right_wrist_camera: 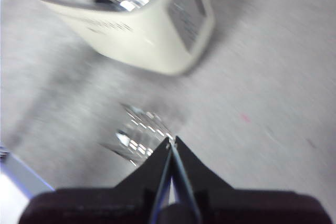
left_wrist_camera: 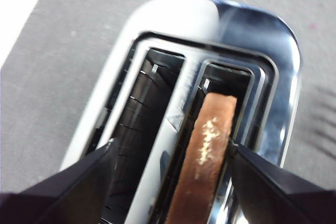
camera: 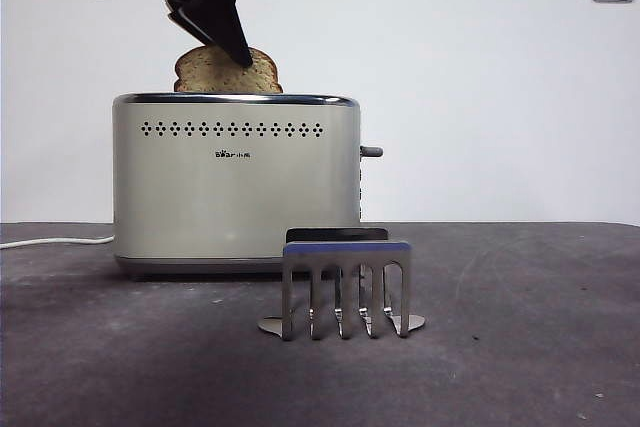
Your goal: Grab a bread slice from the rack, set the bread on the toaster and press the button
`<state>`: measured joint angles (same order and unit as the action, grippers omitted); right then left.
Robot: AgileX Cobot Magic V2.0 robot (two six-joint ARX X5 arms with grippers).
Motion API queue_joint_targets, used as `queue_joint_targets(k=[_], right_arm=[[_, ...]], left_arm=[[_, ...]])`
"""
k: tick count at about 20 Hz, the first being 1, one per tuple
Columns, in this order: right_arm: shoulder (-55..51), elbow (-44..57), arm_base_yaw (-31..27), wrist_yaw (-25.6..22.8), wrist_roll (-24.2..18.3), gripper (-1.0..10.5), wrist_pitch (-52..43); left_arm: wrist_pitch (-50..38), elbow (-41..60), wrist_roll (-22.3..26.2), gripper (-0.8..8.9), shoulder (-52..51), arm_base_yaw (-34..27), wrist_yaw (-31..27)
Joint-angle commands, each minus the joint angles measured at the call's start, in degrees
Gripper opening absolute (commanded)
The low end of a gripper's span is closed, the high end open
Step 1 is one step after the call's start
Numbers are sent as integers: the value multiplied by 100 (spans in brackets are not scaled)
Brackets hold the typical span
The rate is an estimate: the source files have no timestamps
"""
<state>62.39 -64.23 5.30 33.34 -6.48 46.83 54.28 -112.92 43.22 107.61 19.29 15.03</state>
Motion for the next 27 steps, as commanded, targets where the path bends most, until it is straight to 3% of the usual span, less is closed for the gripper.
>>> queue_joint_targets(k=[1,3,5,12,17,27], right_arm=[[144,-2,31,131,223,-11,-461],[317,-2,83,177,420,-12,-1003],[586,-2,87,540,721,-12,-1624],[1939,-33,221,1084,2011,-12,-3683],[3198,-796,494,1134,2162,-12,-3891],[4736,-2197,804,1043,2356,-12,-3882]], left_arm=[[-92,-9,-369,347,-219,7,26],[-17,-9,-643,347,-428,7,24],[68,-9,-960,347,-664,7,24],[826,-9,-1827,346,-1659,13,39],[1519,-9,-1939,346,-2221,24,42],[1751,-9,-2081,346,-2774,24,44]])
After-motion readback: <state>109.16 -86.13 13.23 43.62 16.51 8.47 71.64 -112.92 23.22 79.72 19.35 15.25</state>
